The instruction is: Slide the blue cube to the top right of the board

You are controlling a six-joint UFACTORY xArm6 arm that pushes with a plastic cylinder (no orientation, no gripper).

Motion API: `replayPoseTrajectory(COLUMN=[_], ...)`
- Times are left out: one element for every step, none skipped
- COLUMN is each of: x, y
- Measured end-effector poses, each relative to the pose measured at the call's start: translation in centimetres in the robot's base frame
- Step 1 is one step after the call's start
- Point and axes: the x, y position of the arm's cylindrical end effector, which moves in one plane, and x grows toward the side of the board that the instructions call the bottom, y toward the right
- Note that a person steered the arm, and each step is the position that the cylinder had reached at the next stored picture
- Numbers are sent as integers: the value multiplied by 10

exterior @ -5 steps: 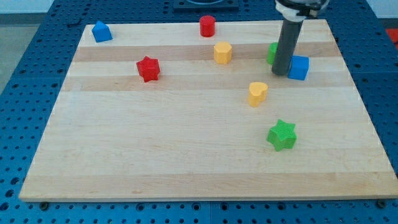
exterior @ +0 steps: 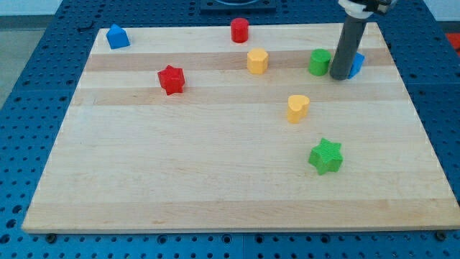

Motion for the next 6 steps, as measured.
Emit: replayPoseTrajectory(x=[6, 8, -4, -35, -61, -80], y=[5, 21, 37, 44, 44, 47])
